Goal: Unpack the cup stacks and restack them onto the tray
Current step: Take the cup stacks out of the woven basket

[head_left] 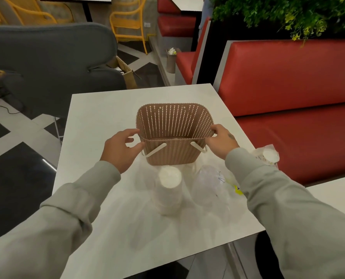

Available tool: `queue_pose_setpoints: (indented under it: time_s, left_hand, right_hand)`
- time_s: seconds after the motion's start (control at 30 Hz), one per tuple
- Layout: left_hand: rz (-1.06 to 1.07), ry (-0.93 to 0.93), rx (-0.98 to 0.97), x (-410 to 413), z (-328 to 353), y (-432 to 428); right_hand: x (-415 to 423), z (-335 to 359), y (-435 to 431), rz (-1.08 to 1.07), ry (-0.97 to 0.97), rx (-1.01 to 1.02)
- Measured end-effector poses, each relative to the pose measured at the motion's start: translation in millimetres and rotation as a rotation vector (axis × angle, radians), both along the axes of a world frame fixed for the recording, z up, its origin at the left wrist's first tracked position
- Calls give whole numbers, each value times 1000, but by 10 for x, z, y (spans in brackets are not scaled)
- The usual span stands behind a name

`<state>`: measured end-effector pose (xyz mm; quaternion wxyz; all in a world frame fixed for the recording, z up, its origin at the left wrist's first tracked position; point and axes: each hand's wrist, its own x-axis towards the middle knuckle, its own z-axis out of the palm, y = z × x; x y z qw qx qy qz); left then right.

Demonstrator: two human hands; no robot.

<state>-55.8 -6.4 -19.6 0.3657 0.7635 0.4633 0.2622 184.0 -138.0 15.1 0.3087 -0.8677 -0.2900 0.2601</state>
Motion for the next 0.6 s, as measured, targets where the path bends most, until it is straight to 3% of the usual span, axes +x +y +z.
queue_pose_setpoints:
  time_s: [0.17, 0.3, 0.47, 0.6]
  left_hand:
    - [0, -114, 61, -163, -48, -202]
    - [-29, -67, -103, -340, -230, -356]
    - [-247, 152, -341, -472, -620, -631]
    - [-320, 246, -438, -378, -881, -898]
  right_hand:
    - [-80, -79, -200, 11, -118, 222]
    - [-301, -75, -383, 107, -43, 417]
    - [-628, -256, -619, 294, 198, 399]
    - [-838, -397, -763, 447, 280, 208]
